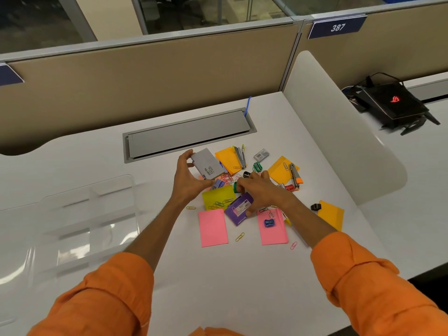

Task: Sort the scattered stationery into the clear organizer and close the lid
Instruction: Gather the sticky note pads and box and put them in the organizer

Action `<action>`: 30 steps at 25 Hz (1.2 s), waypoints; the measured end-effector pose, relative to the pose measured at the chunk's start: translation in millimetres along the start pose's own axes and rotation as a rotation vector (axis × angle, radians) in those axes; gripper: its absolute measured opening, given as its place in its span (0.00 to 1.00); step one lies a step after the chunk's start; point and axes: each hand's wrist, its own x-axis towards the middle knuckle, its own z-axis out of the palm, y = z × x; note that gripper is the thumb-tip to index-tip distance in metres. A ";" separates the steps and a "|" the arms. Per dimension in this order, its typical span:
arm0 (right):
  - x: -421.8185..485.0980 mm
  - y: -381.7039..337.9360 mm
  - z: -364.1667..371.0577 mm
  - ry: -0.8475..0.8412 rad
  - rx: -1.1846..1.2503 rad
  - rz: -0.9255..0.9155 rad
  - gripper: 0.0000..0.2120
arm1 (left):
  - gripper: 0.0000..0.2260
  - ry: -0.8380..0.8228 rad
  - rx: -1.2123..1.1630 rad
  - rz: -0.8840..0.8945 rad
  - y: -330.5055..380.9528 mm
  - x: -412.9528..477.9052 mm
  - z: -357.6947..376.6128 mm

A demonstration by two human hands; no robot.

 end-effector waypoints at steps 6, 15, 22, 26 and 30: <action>-0.2 -0.4 4.7 -0.012 -0.045 -0.042 0.34 | 0.42 0.003 0.017 0.007 -0.8 -4.2 -0.9; -0.8 6.9 0.3 -0.063 -0.085 -0.029 0.28 | 0.42 -0.007 0.035 0.019 1.8 -6.0 -2.0; 4.7 6.9 -13.7 -0.106 -0.002 -0.009 0.14 | 0.42 -0.019 0.027 0.029 1.4 -7.0 0.5; 5.2 5.7 -20.7 -0.102 0.007 -0.025 0.14 | 0.42 -0.021 0.016 0.040 2.5 -7.3 -0.7; -8.0 2.6 -20.5 0.064 0.064 -0.055 0.12 | 0.42 -0.025 0.033 0.065 1.3 -11.0 -4.1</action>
